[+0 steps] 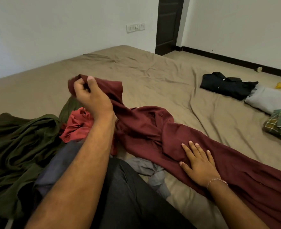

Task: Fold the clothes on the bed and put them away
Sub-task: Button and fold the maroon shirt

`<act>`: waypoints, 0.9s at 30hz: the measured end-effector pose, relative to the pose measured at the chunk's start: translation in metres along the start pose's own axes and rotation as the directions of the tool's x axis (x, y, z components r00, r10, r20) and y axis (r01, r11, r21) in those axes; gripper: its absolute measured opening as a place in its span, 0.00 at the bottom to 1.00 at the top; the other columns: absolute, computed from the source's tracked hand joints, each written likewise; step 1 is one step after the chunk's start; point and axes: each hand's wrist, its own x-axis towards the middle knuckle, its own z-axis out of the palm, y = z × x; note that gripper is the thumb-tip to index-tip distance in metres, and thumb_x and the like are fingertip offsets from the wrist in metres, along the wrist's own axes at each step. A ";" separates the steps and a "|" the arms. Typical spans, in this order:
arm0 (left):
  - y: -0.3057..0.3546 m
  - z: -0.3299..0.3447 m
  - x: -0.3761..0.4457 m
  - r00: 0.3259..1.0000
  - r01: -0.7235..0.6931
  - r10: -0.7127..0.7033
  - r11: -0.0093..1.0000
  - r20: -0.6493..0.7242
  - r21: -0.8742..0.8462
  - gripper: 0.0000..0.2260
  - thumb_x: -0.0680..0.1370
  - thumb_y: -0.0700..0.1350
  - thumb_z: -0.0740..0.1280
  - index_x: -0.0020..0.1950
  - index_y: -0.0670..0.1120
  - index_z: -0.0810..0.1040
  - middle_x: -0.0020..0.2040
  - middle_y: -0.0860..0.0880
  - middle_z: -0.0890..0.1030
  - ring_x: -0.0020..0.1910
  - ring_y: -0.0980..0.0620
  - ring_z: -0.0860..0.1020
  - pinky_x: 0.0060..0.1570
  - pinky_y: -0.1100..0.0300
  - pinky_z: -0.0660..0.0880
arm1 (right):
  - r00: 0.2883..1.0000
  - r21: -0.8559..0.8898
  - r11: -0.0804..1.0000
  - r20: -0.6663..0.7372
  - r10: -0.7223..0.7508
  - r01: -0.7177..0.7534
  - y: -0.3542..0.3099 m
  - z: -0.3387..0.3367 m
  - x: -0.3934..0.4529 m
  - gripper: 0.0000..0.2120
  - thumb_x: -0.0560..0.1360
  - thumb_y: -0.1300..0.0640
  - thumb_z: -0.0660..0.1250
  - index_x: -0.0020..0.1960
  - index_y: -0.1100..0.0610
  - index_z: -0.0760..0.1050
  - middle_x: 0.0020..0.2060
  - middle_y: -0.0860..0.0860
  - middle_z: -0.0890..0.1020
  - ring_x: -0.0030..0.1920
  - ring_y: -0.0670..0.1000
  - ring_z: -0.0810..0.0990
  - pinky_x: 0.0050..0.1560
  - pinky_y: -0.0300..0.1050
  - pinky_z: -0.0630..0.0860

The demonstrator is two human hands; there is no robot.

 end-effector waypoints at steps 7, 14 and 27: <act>0.016 0.014 -0.178 0.513 -0.447 0.352 0.888 0.783 -0.106 0.03 0.77 0.40 0.71 0.45 0.43 0.77 0.48 0.47 0.77 0.50 0.48 0.76 0.53 0.52 0.74 | 0.933 0.992 0.014 -0.120 0.340 0.123 -0.018 -0.056 -0.026 0.19 0.82 0.49 0.66 0.72 0.44 0.72 0.70 0.46 0.76 0.70 0.47 0.75 0.68 0.54 0.73; -0.052 -0.018 -0.236 -0.469 -0.601 0.036 0.719 0.882 -0.349 0.18 0.75 0.50 0.70 0.65 0.50 0.81 0.71 0.47 0.76 0.71 0.47 0.73 0.71 0.44 0.69 | 0.803 0.800 -0.533 0.115 0.585 0.275 0.078 -0.073 -0.081 0.30 0.80 0.33 0.59 0.73 0.51 0.72 0.71 0.55 0.74 0.74 0.57 0.69 0.73 0.67 0.63; -0.119 -0.019 -0.097 -0.105 -0.780 -0.459 0.589 0.882 0.213 0.13 0.77 0.50 0.73 0.61 0.53 0.82 0.59 0.53 0.81 0.60 0.48 0.77 0.62 0.47 0.76 | 0.771 0.996 -0.001 0.070 0.633 -0.090 0.117 -0.053 -0.053 0.11 0.76 0.63 0.74 0.58 0.61 0.83 0.45 0.55 0.86 0.43 0.53 0.84 0.42 0.45 0.82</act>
